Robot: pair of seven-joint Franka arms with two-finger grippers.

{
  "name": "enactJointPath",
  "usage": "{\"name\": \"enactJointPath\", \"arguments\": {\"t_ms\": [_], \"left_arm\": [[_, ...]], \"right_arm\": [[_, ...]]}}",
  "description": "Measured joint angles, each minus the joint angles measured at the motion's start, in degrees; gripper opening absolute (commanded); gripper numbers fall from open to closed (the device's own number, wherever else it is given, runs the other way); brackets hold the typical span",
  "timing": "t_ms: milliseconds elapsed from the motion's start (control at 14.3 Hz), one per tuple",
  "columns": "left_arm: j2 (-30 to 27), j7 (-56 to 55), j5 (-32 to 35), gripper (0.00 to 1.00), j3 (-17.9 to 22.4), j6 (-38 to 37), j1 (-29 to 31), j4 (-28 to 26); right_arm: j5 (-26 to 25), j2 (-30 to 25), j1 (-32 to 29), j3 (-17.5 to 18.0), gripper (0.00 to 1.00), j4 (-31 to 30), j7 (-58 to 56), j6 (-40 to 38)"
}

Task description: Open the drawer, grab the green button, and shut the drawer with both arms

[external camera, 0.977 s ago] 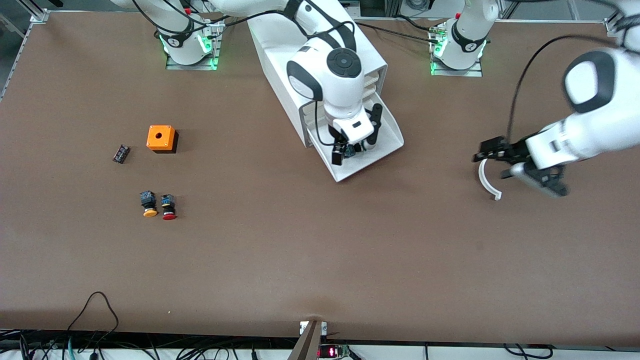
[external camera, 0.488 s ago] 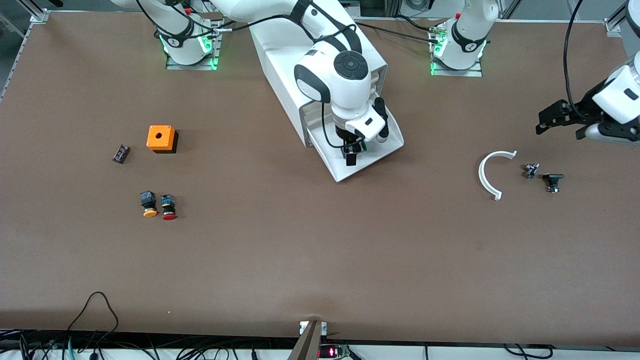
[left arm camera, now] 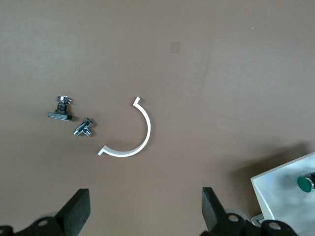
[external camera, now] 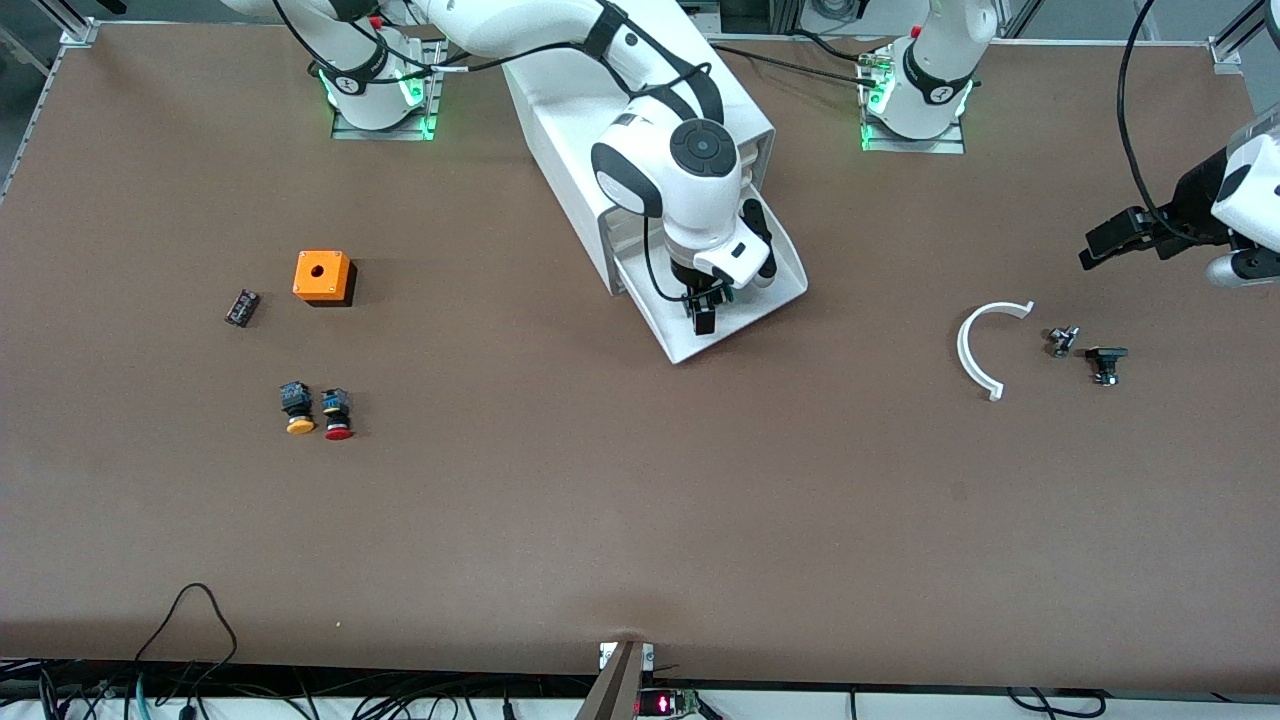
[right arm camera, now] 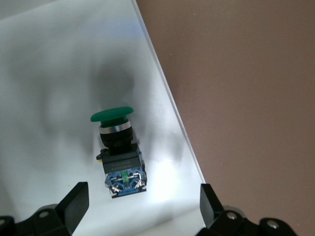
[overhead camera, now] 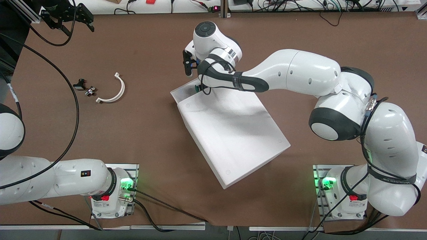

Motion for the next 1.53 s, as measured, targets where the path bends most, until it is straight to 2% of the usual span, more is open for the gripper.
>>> {"name": "enactJointPath", "arguments": {"t_ms": [279, 488, 698, 1047, 1326, 1535], "left_arm": [[0.4, 0.0, 0.2, 1.0, 0.0, -1.6, -0.1, -0.1], [0.7, 0.0, 0.2, 1.0, 0.0, -2.1, -0.1, -0.1], [0.7, 0.0, 0.2, 1.0, 0.1, -2.2, -0.1, -0.1], [0.8, -0.1, 0.2, 1.0, 0.1, -2.3, -0.1, -0.1], [1.7, -0.2, 0.2, 1.0, 0.1, -2.4, -0.1, -0.1], [3.5, -0.5, 0.2, 1.0, 0.0, -2.2, -0.1, -0.1]], "right_arm": [[0.0, 1.6, 0.0, 0.0, 1.0, 0.0, -0.1, 0.6], [0.0, 2.0, 0.0, 0.4, 0.79, 0.0, -0.2, 0.8], [0.0, 2.6, 0.0, 0.6, 0.56, 0.0, -0.2, 4.7], [0.0, 2.7, -1.7, 0.6, 0.32, 0.1, -0.2, 6.3], [0.0, 2.7, -2.7, 0.6, 0.17, 0.3, -0.2, 6.3], [0.0, 2.6, -2.6, 0.9, 0.15, 0.9, -0.2, 4.8]]}}
